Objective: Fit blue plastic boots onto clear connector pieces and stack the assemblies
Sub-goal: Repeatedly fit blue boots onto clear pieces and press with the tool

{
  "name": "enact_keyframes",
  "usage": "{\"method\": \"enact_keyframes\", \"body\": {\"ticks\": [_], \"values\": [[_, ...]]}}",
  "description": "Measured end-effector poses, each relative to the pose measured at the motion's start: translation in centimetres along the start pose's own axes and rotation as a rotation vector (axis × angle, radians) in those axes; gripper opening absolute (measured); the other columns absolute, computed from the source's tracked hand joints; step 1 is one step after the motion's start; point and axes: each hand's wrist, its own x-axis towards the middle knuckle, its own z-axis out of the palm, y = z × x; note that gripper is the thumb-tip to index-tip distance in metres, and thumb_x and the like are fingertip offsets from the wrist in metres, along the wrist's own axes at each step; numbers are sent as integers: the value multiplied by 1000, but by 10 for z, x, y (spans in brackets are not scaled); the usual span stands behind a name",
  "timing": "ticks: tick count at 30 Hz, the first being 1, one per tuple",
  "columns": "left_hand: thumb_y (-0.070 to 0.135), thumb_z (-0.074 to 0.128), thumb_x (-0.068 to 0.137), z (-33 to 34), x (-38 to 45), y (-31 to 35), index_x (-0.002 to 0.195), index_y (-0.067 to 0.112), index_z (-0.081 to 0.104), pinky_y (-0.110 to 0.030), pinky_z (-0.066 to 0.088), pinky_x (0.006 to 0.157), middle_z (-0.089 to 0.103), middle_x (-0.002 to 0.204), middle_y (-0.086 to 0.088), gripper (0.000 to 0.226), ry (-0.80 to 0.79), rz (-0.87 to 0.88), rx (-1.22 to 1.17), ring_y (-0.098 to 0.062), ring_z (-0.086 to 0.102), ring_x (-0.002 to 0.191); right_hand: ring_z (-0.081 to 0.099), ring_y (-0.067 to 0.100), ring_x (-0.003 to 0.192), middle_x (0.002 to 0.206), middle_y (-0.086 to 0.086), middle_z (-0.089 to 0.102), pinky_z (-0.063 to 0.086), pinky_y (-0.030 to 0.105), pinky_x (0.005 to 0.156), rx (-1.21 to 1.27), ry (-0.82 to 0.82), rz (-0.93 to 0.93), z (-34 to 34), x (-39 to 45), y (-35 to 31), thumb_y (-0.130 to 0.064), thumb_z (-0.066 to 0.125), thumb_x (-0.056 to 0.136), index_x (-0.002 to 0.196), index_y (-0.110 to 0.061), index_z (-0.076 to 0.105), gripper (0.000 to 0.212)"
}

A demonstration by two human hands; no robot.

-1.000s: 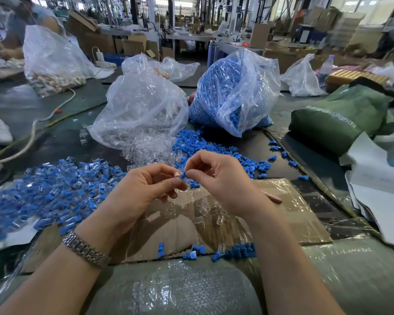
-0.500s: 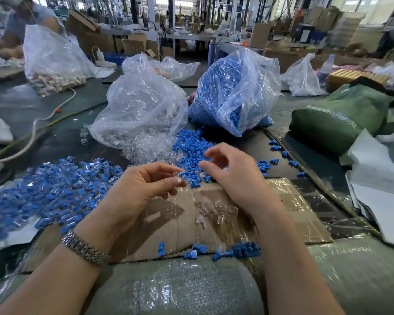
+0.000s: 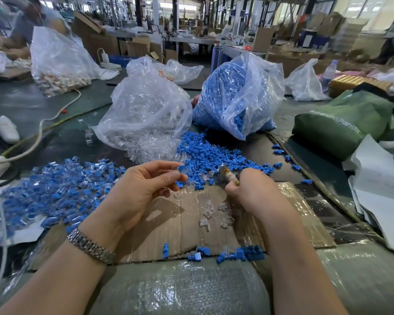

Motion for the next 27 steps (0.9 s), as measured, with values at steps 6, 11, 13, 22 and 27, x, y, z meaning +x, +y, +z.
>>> {"method": "enact_keyframes", "body": {"ticks": [6,11,13,22,27], "values": [[19,79,68,-2,2,4,91,19,82,-22,58,65,77,104,-13,23,69,-12,-170,-16,72,80,52,25,62,71,9,59,41,35,56,187,-68,-174,-23,-15,-9,-23,56,100,81,-7,61,25],[22,82,65,-4,5,3,96,18,81,-25,57,71,77,108,-9,31,101,-5,-218,-14,72,89,69,32,84,95,17,74,55,47,86,277,-325,-325,-34,-31,-29,-22,56,103,90,-3,68,26],[24,84,62,-3,5,2,96,19,81,-25,55,73,77,107,-7,35,97,10,-211,-12,72,91,62,23,73,87,15,73,53,39,76,256,-359,-382,-30,-34,-35,-26,56,103,86,-3,66,31],[18,78,69,2,4,1,93,20,82,-20,58,69,77,94,-3,24,75,51,-86,-8,70,81,61,10,71,83,-1,70,49,27,71,326,-359,-441,-29,-40,-41,-27,54,105,89,-8,66,28],[17,74,76,3,2,0,95,20,81,-26,57,78,78,101,-6,21,103,78,22,-11,69,85,67,14,73,80,-1,71,53,33,73,333,-361,-440,-21,-35,-40,-31,53,106,90,-8,63,30]]}}
